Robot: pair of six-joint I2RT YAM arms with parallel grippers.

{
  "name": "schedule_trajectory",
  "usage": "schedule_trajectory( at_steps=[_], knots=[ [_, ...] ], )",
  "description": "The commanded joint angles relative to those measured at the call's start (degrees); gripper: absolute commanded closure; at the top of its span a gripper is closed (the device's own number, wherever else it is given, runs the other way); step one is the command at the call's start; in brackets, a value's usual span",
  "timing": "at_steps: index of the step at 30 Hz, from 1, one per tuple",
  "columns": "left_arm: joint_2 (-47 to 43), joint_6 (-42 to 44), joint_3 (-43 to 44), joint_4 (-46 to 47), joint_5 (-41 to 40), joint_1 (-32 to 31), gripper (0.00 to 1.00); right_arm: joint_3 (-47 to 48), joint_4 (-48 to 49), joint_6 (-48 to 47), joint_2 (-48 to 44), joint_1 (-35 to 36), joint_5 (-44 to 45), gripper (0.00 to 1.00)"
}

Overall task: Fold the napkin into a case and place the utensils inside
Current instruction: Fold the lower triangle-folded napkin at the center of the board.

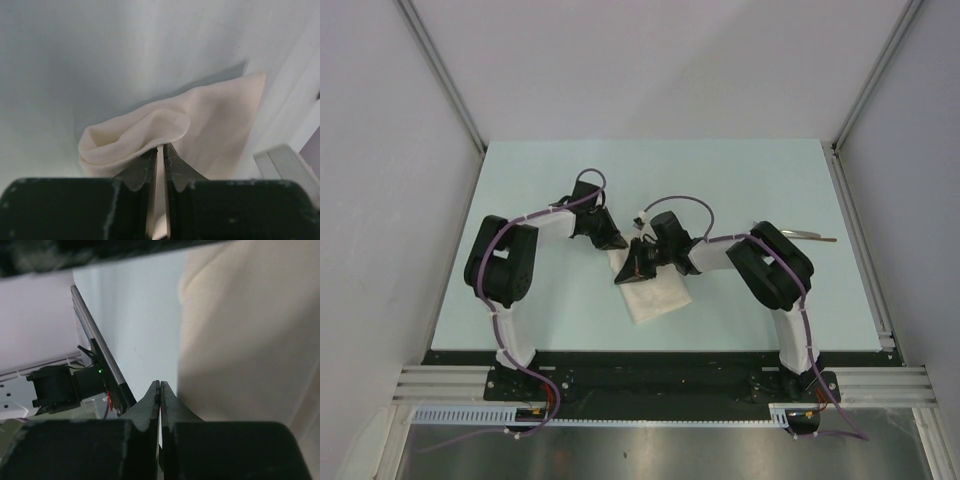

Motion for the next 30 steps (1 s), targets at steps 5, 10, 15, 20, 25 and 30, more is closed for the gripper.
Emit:
schedule_trajectory(
  at_steps=[5, 10, 15, 20, 25, 30],
  knots=[
    [-0.06, 0.67, -1.68, 2.23, -0.02, 0.15, 0.89, 9.26, 7.63, 3.4, 8.39, -2.57, -5.74, 1.0],
    [0.11, 0.85, -1.94, 2.06, -0.54, 0.33, 0.89, 8.04, 6.67, 4.37, 10.33, -3.19, -5.84, 1.0],
    [0.64, 0.85, -2.03, 2.14, -0.63, 0.5, 0.89, 6.02, 5.0, 5.16, 10.08, -2.84, -6.28, 1.0],
    [0.99, 0.85, -1.85, 2.23, -0.72, 0.59, 0.9, 2.34, 2.71, 3.58, 7.53, -2.4, -5.48, 1.0],
    [1.25, 0.85, -1.77, 2.32, -0.81, 0.68, 0.9, -0.92, 3.24, 3.58, 5.33, -1.26, -6.28, 1.0],
    [1.43, 0.85, -1.68, 2.15, -0.89, 0.77, 0.9, -4.09, 3.5, 3.49, 2.61, 1.11, -6.19, 1.0]
  ],
)
